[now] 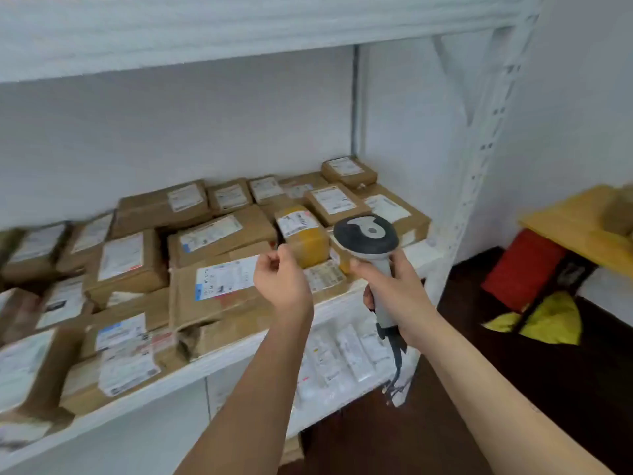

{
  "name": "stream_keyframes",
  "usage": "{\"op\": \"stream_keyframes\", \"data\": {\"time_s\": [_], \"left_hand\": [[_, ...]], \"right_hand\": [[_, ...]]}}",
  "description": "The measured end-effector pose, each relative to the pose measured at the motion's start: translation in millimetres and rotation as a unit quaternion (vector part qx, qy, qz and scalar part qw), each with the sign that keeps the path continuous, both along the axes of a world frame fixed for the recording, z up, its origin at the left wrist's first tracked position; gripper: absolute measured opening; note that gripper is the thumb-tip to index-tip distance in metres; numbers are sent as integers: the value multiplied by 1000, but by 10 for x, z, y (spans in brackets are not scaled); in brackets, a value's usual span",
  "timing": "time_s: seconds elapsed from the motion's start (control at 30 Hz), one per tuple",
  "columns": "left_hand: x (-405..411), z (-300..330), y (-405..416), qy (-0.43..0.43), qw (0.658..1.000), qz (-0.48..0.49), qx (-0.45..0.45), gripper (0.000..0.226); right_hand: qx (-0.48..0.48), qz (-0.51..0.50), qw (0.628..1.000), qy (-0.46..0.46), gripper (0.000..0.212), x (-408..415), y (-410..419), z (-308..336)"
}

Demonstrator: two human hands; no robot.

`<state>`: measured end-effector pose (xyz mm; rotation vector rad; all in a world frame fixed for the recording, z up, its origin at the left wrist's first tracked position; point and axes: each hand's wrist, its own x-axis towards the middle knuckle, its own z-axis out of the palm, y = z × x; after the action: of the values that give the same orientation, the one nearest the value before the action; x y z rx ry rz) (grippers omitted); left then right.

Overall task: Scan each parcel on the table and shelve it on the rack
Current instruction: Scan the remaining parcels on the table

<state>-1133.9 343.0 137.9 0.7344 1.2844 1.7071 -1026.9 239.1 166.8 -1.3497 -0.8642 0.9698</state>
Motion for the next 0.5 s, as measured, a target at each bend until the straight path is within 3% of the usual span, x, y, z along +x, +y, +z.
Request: {"op": "stream_keyframes", "data": {"time_s": [0.2,0.4,0.5], "left_hand": [[1675,-136,-403,4,977,-211,-9,35],[3052,-297,-1036,58,918,-389,-46,26],[3763,-381,-1175,87,894,-434,-63,21]], "right_hand": [[-23,-199,980,-8,25,1230,-759,-183],[-15,-373,927,14,28,2407,-1454,-288],[-7,-424,905,34,24,3001,-1640,-384]]}}
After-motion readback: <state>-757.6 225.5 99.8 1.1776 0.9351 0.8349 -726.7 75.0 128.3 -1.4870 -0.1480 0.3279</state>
